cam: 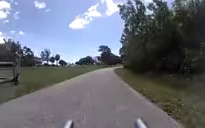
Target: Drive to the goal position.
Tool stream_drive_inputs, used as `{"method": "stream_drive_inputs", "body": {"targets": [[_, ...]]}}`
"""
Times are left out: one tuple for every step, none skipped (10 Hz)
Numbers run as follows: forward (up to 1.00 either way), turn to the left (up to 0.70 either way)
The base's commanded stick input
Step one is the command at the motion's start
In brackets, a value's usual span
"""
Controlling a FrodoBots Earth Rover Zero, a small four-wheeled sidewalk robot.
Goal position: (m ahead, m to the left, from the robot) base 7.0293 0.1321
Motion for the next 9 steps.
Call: {"method": "stream_drive_inputs", "body": {"targets": [[0.5,0.0],[0.5,0.0],[0.5,0.0],[0.5,0.0],[0.5,0.0],[0.5,0.0],[0.5,0.0],[0.5,0.0],[0.5,0.03]]}}
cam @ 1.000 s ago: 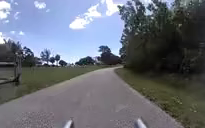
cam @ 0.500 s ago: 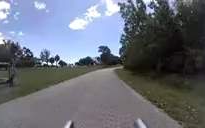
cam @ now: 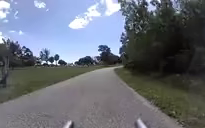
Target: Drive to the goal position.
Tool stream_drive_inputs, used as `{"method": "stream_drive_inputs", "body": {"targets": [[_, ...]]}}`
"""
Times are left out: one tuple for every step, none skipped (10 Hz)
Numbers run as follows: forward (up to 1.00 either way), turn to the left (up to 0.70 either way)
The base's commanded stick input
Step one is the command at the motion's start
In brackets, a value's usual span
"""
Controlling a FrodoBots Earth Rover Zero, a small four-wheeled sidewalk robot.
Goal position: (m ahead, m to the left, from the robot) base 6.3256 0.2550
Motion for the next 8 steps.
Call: {"method": "stream_drive_inputs", "body": {"targets": [[0.5,0.07],[0.5,0.1],[0.5,0.14],[0.5,0.18],[0.5,0.24],[0.5,0.25],[0.5,0.11],[0.5,0.0]]}}
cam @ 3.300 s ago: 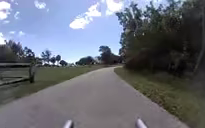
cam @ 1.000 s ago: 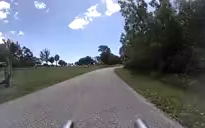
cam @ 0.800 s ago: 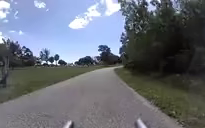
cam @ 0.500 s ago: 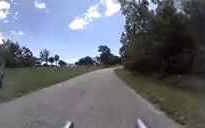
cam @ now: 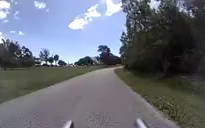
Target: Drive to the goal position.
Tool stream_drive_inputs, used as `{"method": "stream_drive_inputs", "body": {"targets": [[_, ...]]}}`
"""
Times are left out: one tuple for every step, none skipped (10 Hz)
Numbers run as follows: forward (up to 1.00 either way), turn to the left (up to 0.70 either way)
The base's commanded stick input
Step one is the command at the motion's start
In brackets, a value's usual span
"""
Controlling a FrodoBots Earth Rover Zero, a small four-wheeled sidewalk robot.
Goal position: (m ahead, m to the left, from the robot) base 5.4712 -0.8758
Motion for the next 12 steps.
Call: {"method": "stream_drive_inputs", "body": {"targets": [[0.5,0.0],[0.5,0.0],[0.5,0.0],[0.5,0.0],[0.5,0.0],[0.5,0.0],[0.5,0.0],[0.5,0.0],[0.5,0.0],[0.5,0.0],[0.5,0.0],[0.5,0.0]]}}
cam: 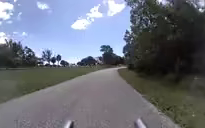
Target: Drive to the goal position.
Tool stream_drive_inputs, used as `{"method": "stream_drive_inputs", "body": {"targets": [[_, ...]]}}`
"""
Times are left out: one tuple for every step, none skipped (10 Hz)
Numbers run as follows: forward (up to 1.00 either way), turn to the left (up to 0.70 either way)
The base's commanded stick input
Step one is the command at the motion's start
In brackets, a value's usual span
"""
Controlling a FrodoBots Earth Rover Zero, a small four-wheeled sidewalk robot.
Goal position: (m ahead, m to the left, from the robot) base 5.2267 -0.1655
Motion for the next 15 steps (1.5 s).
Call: {"method": "stream_drive_inputs", "body": {"targets": [[0.5,0.0],[0.5,0.0],[0.5,0.0],[0.5,0.0],[0.5,0.0],[0.5,0.0],[0.5,0.0],[0.5,0.0],[0.5,0.0],[0.5,0.0],[0.5,0.0],[0.5,0.0],[0.5,0.0],[0.5,0.0],[0.5,0.0]]}}
